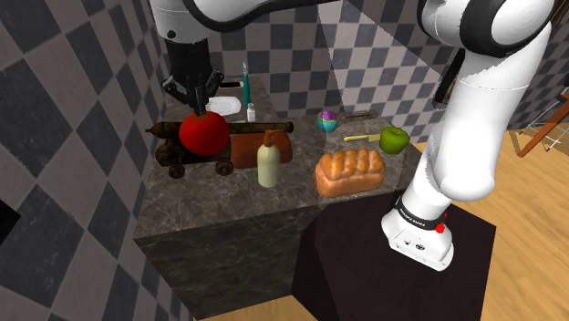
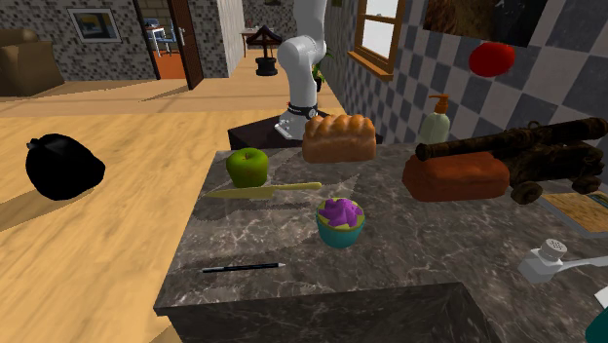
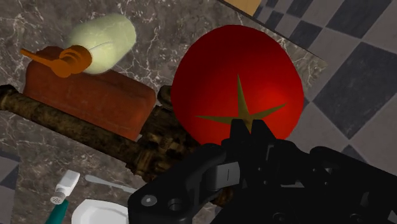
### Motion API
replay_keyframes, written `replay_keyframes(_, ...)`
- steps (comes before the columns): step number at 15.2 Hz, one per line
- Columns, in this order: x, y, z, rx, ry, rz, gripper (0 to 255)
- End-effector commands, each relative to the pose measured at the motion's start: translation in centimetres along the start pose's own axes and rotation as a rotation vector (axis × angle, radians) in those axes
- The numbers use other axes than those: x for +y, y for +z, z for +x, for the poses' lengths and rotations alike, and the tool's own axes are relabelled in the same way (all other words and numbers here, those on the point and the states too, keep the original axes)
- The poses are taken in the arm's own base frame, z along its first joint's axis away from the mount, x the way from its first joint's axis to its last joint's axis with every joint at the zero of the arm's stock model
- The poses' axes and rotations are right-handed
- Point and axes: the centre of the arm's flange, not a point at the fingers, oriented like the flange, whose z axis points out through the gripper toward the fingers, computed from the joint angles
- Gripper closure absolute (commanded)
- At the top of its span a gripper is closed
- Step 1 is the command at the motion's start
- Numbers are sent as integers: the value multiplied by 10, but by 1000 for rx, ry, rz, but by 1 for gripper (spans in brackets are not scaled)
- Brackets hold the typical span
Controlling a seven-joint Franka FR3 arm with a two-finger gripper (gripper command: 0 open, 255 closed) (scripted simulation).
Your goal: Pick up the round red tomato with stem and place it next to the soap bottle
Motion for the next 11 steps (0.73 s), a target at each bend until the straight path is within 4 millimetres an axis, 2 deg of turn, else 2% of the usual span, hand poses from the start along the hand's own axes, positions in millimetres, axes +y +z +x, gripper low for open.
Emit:
replay_keyframes(1, -1, 10, -2, 0, 0, 0, 255)
replay_keyframes(11, -2, 63, -9, 0, 0, 0, 255)
